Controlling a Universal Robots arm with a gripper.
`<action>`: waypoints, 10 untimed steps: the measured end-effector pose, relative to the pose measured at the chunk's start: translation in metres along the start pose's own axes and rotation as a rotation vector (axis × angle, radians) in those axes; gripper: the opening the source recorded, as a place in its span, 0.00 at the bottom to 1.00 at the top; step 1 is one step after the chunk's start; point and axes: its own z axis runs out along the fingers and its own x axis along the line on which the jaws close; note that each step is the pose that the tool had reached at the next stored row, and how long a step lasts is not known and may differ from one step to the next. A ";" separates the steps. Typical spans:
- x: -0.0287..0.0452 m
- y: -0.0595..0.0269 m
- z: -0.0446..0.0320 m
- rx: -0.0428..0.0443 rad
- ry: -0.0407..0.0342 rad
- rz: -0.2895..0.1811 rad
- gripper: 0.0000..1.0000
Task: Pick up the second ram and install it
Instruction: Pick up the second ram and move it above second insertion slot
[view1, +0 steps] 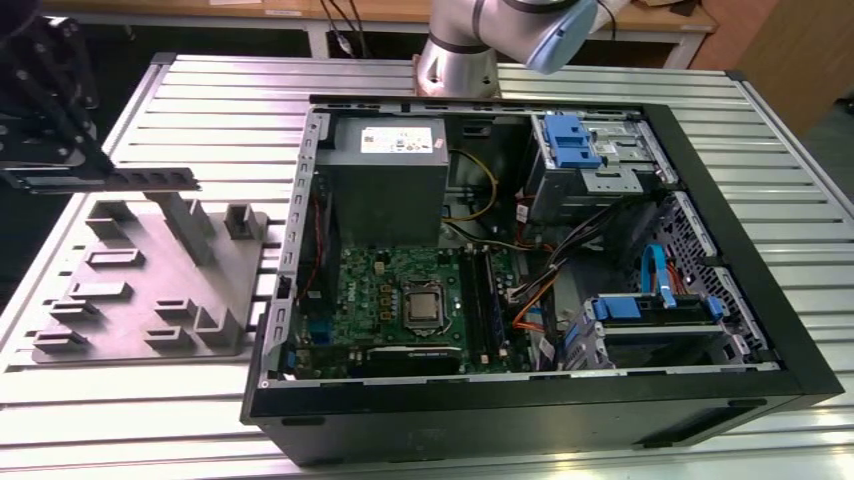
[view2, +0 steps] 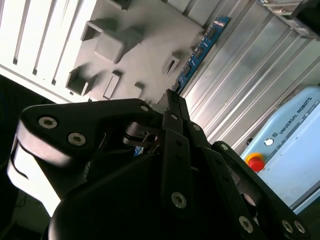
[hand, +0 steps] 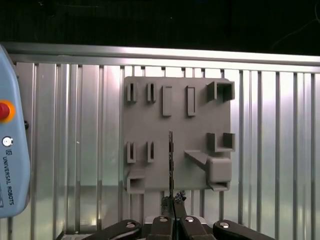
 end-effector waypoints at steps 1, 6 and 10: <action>0.0000 -0.0045 0.0000 0.0001 -0.0001 0.000 0.08; -0.0001 -0.0270 0.0001 0.0001 -0.0001 0.000 0.08; -0.0001 -0.0450 0.0001 0.0001 -0.0001 0.000 0.08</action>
